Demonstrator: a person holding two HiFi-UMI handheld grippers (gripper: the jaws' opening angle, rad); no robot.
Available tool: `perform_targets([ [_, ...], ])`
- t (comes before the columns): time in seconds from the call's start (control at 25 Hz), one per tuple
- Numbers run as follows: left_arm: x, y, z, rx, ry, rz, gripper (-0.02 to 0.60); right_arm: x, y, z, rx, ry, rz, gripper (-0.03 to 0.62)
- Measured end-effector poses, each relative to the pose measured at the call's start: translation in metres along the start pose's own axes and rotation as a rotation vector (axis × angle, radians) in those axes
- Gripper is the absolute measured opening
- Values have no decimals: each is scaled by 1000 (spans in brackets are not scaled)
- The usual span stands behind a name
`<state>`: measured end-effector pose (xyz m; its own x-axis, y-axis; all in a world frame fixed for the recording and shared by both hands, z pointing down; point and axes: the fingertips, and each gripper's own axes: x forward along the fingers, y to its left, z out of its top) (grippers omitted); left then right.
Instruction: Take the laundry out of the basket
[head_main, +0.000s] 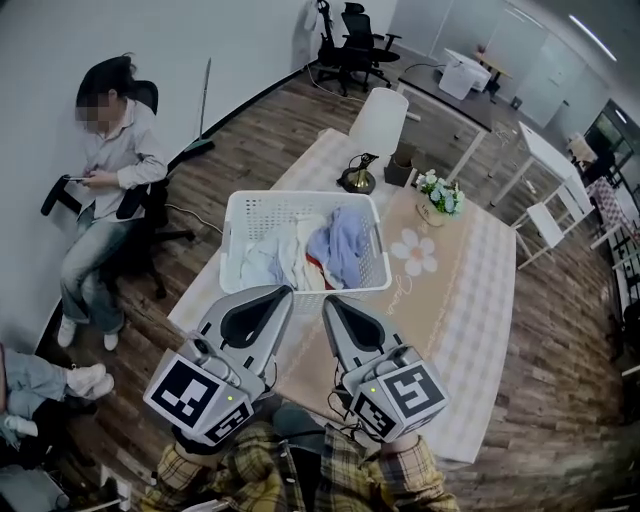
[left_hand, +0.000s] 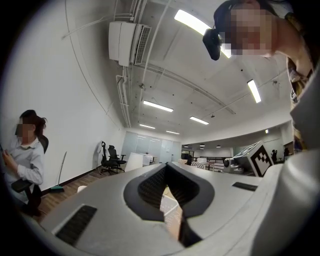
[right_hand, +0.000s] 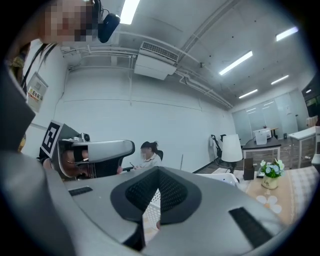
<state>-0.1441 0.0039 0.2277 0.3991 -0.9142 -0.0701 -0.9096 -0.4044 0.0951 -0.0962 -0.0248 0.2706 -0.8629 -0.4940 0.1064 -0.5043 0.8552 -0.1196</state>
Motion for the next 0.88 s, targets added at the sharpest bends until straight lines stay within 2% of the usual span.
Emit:
perform_targets([
  [0.44, 48, 25, -6, -14, 52, -62, 15, 22, -45, 3, 37, 10, -78, 11],
  [0.88, 94, 75, -15, -38, 94, -192, 15, 62, -83, 5, 56, 10, -238, 11],
])
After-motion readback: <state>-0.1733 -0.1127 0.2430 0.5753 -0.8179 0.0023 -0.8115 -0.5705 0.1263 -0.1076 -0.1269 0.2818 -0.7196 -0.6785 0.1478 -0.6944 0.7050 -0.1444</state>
